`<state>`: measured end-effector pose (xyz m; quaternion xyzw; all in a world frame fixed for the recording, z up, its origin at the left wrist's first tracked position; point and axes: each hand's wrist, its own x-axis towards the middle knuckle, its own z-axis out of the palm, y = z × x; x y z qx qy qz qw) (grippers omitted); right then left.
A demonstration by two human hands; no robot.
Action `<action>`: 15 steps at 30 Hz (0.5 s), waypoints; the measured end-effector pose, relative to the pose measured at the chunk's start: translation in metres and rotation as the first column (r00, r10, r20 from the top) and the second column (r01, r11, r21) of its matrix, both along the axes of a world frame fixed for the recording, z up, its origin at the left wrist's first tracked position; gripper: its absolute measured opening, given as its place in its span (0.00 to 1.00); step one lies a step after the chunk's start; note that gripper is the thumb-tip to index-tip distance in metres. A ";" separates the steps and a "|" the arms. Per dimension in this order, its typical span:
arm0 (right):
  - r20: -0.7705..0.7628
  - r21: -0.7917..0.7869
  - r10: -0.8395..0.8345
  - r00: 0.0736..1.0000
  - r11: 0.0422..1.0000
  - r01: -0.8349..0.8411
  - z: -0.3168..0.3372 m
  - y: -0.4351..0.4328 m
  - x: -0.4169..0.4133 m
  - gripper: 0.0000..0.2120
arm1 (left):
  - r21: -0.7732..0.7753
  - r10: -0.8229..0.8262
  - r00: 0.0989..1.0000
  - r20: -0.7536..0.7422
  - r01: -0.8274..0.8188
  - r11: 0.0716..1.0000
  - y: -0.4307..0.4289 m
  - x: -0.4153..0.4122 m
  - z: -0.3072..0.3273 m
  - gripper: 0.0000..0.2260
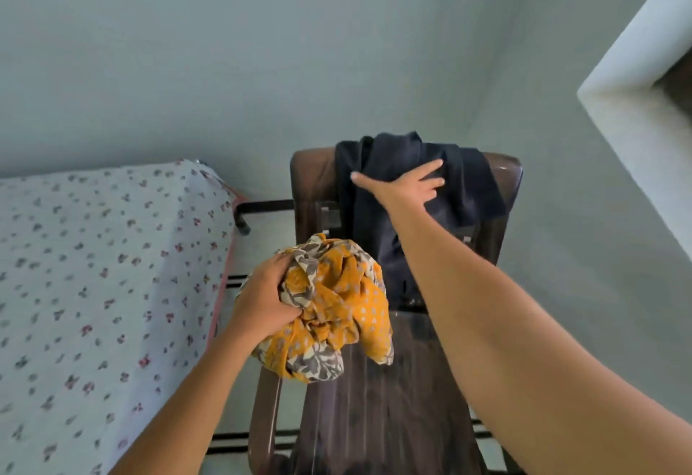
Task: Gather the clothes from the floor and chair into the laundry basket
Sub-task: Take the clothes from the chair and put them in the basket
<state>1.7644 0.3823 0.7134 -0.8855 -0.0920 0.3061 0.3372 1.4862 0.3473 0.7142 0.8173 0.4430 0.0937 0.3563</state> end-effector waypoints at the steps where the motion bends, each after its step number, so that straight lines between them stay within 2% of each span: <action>1: 0.074 -0.053 0.002 0.997 0.999 0.002 -0.005 0.001 -0.003 0.77 | 0.019 0.007 1.000 -0.002 -0.007 1.000 0.005 -0.002 0.010 0.33; 4: 0.250 -0.094 -0.055 0.967 0.992 0.081 -0.019 -0.003 -0.002 0.66 | 0.060 0.041 0.998 0.049 -0.044 0.997 0.013 -0.005 0.035 0.33; 6: 0.305 -0.079 -0.052 0.951 0.994 0.080 -0.024 -0.007 0.002 0.49 | 0.056 0.092 0.992 0.082 -0.097 0.994 0.015 -0.005 0.047 0.31; 9: 0.253 -0.029 -0.009 0.967 0.999 0.017 -0.025 -0.021 0.013 0.24 | 0.042 0.160 0.983 0.094 -0.164 0.986 0.013 -0.003 0.058 0.30; 13: 0.169 0.120 0.051 0.984 0.990 -0.072 -0.008 -0.037 0.028 0.13 | 0.009 0.246 0.961 0.124 -0.249 0.969 0.006 -0.001 0.069 0.28; 15: 0.170 0.228 0.041 0.985 0.970 -0.080 0.009 -0.038 0.029 0.12 | -0.015 0.273 0.949 0.154 -0.274 0.962 0.001 0.001 0.079 0.28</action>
